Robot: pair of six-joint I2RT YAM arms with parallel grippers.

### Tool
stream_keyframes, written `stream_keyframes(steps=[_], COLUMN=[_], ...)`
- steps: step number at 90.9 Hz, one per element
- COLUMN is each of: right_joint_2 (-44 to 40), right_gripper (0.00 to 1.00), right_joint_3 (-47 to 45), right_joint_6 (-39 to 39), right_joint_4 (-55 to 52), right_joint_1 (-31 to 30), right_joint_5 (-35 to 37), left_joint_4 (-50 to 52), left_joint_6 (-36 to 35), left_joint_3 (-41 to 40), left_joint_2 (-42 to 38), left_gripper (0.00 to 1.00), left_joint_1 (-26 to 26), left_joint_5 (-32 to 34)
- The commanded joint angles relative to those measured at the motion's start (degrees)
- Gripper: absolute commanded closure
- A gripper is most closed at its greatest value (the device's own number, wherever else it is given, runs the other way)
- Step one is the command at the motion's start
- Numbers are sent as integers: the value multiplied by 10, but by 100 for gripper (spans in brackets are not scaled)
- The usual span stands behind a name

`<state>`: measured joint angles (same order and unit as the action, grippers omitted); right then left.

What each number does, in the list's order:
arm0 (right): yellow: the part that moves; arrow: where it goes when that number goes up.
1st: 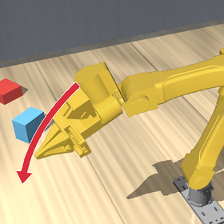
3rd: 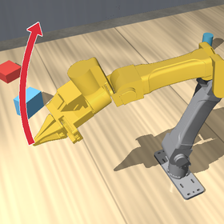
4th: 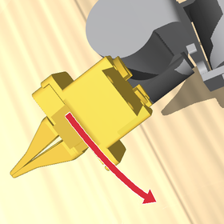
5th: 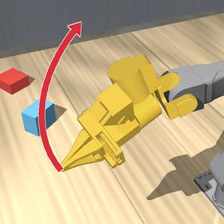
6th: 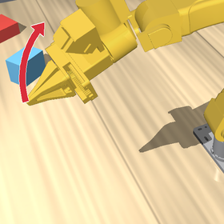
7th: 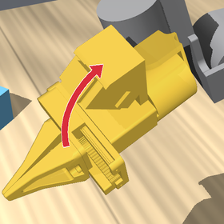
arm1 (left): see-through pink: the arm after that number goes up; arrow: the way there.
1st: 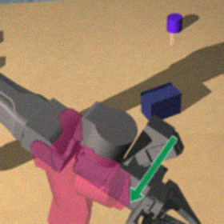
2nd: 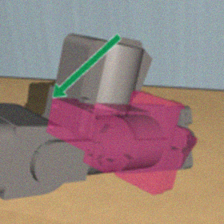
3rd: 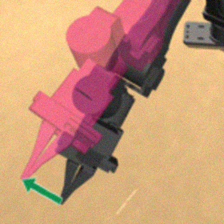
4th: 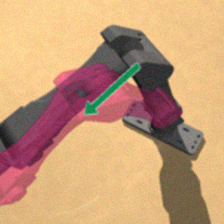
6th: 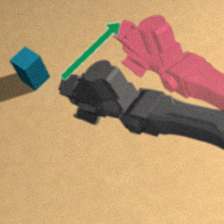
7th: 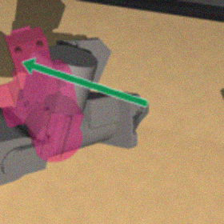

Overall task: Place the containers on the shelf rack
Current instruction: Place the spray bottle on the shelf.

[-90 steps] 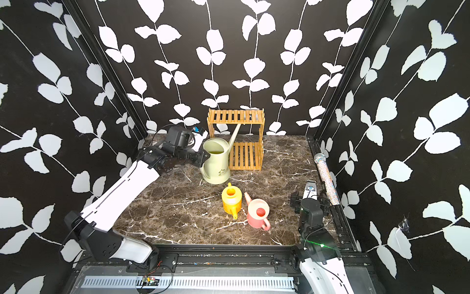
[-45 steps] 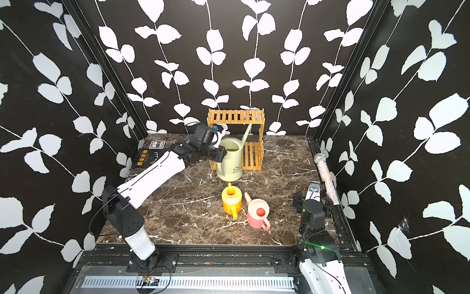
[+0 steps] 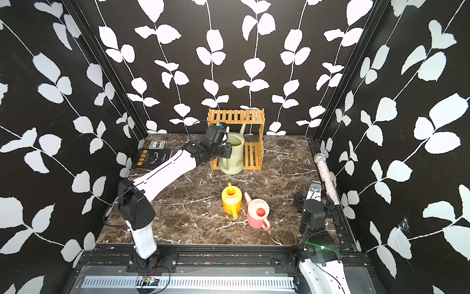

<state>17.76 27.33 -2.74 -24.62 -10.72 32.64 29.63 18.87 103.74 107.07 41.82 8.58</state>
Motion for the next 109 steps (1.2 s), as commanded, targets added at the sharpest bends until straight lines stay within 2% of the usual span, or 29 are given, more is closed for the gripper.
stream_keyframes(steps=[1,41,53,79,93,109], right_joint_2=[-5,-4,-7,-7,-5,-2], right_gripper=[1,1,1,1,1,1], right_joint_3=[-6,-7,-7,-7,-8,-8], right_joint_6=[3,4,5,4,5,5], right_joint_4=[19,20,20,20,20,21], right_joint_1=[3,8,10,11,11,12], right_joint_5=[5,4,6,4,-4,-4], left_joint_4=[-61,-41,-36,-89,-88,-49], left_joint_6=[-1,42,72,48,37,85], left_joint_3=[38,67,63,31,32,53], left_joint_2=[3,61,74,83,94,106], left_gripper=[100,100,100,100,100,100], left_joint_1=[10,19,20,25,25,25], left_joint_5=[28,139,123,40,69,105])
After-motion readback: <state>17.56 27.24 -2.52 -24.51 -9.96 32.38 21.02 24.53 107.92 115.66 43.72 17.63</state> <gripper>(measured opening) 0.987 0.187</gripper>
